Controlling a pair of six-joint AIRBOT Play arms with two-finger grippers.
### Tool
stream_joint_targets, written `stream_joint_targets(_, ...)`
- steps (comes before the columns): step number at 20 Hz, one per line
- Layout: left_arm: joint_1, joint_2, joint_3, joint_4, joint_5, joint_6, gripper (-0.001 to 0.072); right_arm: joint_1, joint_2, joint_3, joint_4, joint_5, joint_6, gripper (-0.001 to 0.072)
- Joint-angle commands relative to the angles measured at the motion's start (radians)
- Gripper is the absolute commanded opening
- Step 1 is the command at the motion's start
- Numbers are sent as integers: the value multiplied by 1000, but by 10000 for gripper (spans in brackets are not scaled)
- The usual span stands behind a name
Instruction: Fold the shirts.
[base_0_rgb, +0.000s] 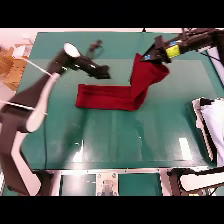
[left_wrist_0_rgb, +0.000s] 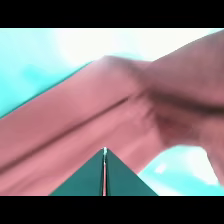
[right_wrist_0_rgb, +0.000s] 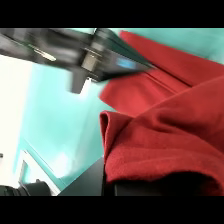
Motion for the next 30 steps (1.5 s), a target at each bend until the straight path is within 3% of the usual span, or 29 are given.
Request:
stream_joint_targets(1, 174, 121, 37, 225, -230, -3, 24, 159, -14, -85, 0, -258, 26, 16)
stream_joint_targets(5, 290, 220, 35, 471, -260, 52, 24, 428, -125, -242, 31, -753, 24, 16)
stream_joint_targets(7, 327, 223, 33, 526, -273, 59, 24, 584, -256, -246, 109, -1033, -37, 40)
stream_joint_targets(8, 344, 223, 32, 530, -281, 61, 24, 647, -320, -244, 143, -1136, -53, 314)
stream_joint_targets(9, 357, 223, 32, 530, -280, 74, 24, 687, -375, -232, 132, -1180, -85, 661)
stream_joint_targets(12, 377, 223, 32, 533, -281, 102, 24, 617, -364, -227, 95, -1081, -91, 661)
stream_joint_targets(18, 380, 223, 32, 534, -272, 101, 24, 144, -169, -231, -54, -498, -86, 660)
stream_joint_targets(21, 380, 223, 32, 533, -272, 100, 25, -40, -142, -286, -92, -299, -81, 660)
stream_joint_targets(25, 380, 223, 31, 528, -271, 90, 25, -101, -157, -487, -74, -324, -92, 660)
stream_joint_targets(30, 380, 223, 31, 522, -266, 71, 25, 7, -275, -552, 164, -385, -232, 660)
